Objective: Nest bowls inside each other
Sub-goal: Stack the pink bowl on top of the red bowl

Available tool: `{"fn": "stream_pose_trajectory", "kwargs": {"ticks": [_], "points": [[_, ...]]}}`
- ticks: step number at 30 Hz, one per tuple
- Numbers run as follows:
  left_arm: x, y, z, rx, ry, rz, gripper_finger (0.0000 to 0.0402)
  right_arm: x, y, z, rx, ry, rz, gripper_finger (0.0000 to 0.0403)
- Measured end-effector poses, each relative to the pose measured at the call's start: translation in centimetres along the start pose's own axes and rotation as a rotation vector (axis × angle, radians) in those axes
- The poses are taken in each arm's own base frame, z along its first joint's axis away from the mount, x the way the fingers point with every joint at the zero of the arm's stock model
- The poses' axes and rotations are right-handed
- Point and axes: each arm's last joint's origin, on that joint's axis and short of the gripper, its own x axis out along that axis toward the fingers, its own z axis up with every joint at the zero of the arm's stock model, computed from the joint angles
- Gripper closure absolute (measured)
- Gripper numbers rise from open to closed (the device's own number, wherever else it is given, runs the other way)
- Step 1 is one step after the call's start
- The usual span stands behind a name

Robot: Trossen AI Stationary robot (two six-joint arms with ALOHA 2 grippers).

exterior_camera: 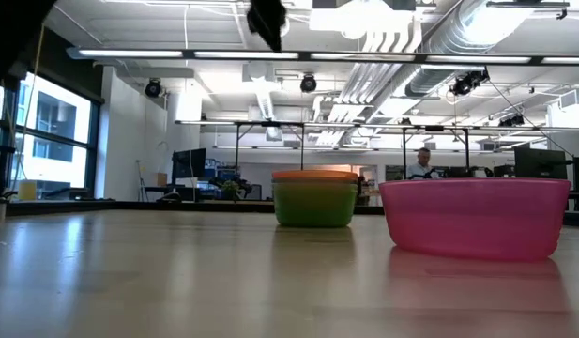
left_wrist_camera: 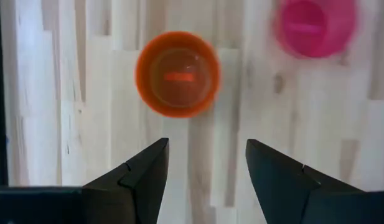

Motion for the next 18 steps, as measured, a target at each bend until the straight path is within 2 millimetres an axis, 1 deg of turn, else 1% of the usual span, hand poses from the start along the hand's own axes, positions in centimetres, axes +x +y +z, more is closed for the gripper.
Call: {"fn": "stream_pose_trajectory", "kwargs": {"ticks": [3, 6, 8, 10, 13, 16, 18], "points": [[-2.4, -1.7, -1.7, 0.041, -0.035, -0.007, 0.0200, 1.9, -0.5, -0.3, 0.008, 0.017, 0.071, 0.0304], [-4.6, -3.1, -3.9, 0.059, -0.066, -0.007, 0.0199, 3.7, -1.0, -0.9, 0.048, 0.054, 0.123, 0.0304], [-6.3, -3.8, -5.7, 0.049, -0.096, 0.000, 0.0200, 4.8, -1.5, -1.5, 0.092, 0.092, 0.129, 0.0304], [-7.6, -4.4, -7.6, 0.026, -0.117, 0.014, 0.0199, 5.9, -2.0, -2.3, 0.139, 0.134, 0.119, 0.0304], [-9.0, -5.1, -10.4, -0.017, -0.162, 0.038, 0.0199, 7.6, -2.8, -3.5, 0.215, 0.191, 0.101, 0.0304], [-10.4, -5.6, -13.1, -0.064, -0.273, 0.045, 0.0200, 9.4, -3.6, -4.7, 0.290, 0.224, 0.100, 0.0304], [-10.9, -5.8, -14.4, -0.092, -0.360, 0.034, 0.0200, 10.5, -4.0, -5.2, 0.332, 0.226, 0.129, 0.0304]]}}
